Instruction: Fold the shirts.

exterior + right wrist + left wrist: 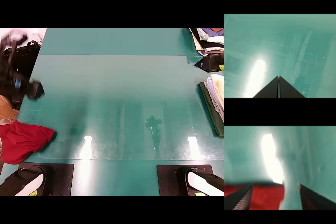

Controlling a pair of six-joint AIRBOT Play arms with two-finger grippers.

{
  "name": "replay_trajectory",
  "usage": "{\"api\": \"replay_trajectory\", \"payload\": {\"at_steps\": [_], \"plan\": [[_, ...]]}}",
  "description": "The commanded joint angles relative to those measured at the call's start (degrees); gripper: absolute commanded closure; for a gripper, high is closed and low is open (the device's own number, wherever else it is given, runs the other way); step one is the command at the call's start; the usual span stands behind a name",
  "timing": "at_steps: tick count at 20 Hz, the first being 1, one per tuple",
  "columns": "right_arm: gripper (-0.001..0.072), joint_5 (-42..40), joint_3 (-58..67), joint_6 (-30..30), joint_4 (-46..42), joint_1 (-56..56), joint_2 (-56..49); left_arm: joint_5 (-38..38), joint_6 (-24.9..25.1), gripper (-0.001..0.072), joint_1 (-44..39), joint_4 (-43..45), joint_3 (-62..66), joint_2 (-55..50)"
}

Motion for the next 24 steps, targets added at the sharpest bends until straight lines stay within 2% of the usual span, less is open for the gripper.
{"api": "replay_trajectory", "payload": {"at_steps": [1,7,11,12,13,14,17,20,22,24], "plan": [[0.0693,-0.2,-0.2,0.0,0.0,0.0,0.0,-3.4,-4.3,0.0048,3.2,6.0,-14.7,3.3],[0.0692,-0.7,-5.1,0.0,0.0,0.0,0.0,4.4,-12.6,0.0049,3.4,7.6,-34.5,3.3],[0.0692,-2.2,-8.2,0.0,0.0,0.0,0.0,1.6,-14.6,0.0065,3.4,7.5,-37.4,3.3],[0.0693,-2.4,-8.3,0.0,0.0,0.0,0.0,0.7,-14.5,0.0344,3.4,7.5,-37.4,3.3],[0.0692,-2.8,-8.2,0.0,0.0,0.0,0.0,0.2,-13.9,0.0677,3.4,7.5,-37.2,3.3],[0.0692,-3.1,-8.2,0.0,0.0,0.0,0.0,0.1,-13.7,0.0659,3.4,7.5,-36.7,3.3],[0.0692,-3.5,-8.0,0.0,0.4,0.0,0.0,-0.9,-12.0,0.0677,3.4,7.2,-28.5,3.3],[0.0693,-2.8,-3.7,0.0,0.5,0.0,0.0,-1.3,-10.3,0.0677,3.2,4.9,-9.2,3.3],[0.0693,-2.4,1.1,0.0,0.5,0.0,0.0,-0.2,-6.5,0.0677,3.2,-1.8,5.0,3.3],[0.0693,-2.3,5.7,0.0,0.5,0.0,0.0,3.8,-4.8,0.0678,3.2,-11.1,16.3,3.3]]}}
